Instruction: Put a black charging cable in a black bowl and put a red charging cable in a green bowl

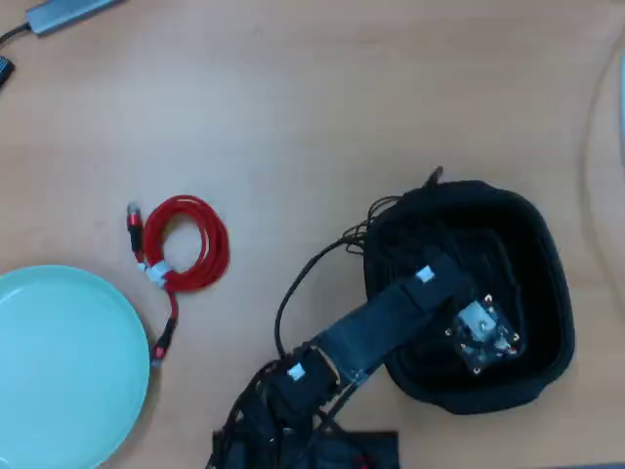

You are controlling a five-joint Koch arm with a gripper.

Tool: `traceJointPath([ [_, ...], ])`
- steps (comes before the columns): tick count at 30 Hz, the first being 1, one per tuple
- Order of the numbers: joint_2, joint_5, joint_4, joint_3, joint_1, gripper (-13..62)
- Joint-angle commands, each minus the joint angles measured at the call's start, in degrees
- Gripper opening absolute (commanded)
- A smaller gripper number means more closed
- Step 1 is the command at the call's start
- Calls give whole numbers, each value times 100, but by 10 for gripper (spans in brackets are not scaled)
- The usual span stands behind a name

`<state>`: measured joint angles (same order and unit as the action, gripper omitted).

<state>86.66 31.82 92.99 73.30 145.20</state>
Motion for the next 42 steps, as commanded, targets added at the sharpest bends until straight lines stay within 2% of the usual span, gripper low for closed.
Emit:
traceJointPath([
  [1, 9, -62, -281, -70, 114, 192],
  [3, 9, -26, -325, 18, 114, 250],
  [6, 18, -18, -325, 18, 70, 297],
  [12, 176, -35, -255, -114, -229, 294],
  [16, 1222, -114, -237, -352, -668, 294],
  [21, 2083, -1099, -536, -387, -1406, 301],
  [27, 2074, -1714, -756, -378, -3243, 301],
  [33, 1951, -1767, -782, -316, -5238, 294],
  [42, 519, -1828, -782, -9, -7066, 294],
])
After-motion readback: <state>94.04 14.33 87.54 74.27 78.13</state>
